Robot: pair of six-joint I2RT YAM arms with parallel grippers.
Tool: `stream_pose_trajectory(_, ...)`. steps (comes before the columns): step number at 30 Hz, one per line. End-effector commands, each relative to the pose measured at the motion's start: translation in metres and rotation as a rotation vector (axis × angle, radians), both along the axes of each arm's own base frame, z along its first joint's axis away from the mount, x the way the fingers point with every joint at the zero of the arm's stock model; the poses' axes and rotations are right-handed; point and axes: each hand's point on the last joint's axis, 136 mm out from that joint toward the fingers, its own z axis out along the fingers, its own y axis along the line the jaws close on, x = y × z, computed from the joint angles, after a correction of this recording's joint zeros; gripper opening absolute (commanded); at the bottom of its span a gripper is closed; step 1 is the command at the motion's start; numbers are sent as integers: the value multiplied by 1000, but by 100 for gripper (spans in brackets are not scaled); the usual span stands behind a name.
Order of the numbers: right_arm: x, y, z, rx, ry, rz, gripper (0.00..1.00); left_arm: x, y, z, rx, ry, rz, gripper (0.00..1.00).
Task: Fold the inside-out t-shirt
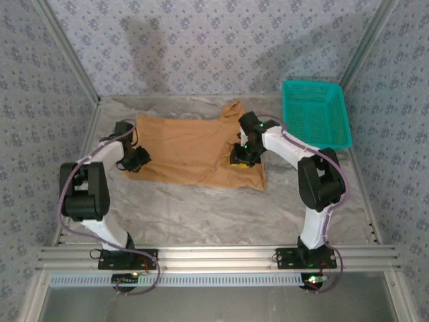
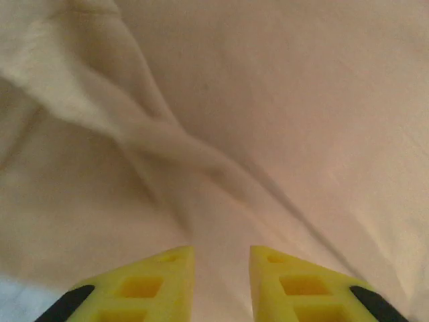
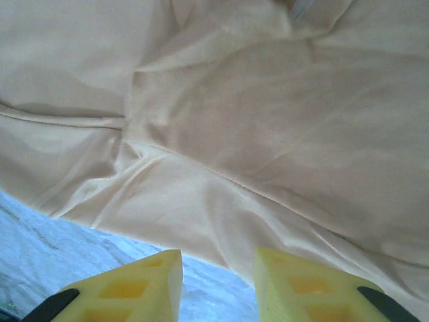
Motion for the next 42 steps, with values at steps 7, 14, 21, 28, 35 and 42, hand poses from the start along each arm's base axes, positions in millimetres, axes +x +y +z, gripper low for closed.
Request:
stream_pose_trajectory(7,-31,-59,-76,-106,156,-164,26,-14,66,-31,-87,48,237,23)
stream_pose_trajectory(14,-56,-90,-95,-220,212,-159,24,-50,89,-29,-66,76,294,23)
stream_pose_trajectory(21,-45,-77,-46,-233,113,-72,25,-48,61,23,-19,-4,170,27)
stream_pose_trajectory(28,-24,-33,20,-168,-77,19,33,-18,5,84,146,-162,-100,24)
stream_pose_trajectory(35,48,6,36,-120,-251,19,31,-13,-34,67,190,-128,-230,20)
stream_pose_trajectory(42,80,27,2,-240,-252,160,35,-32,-22,54,240,-80,-238,18)
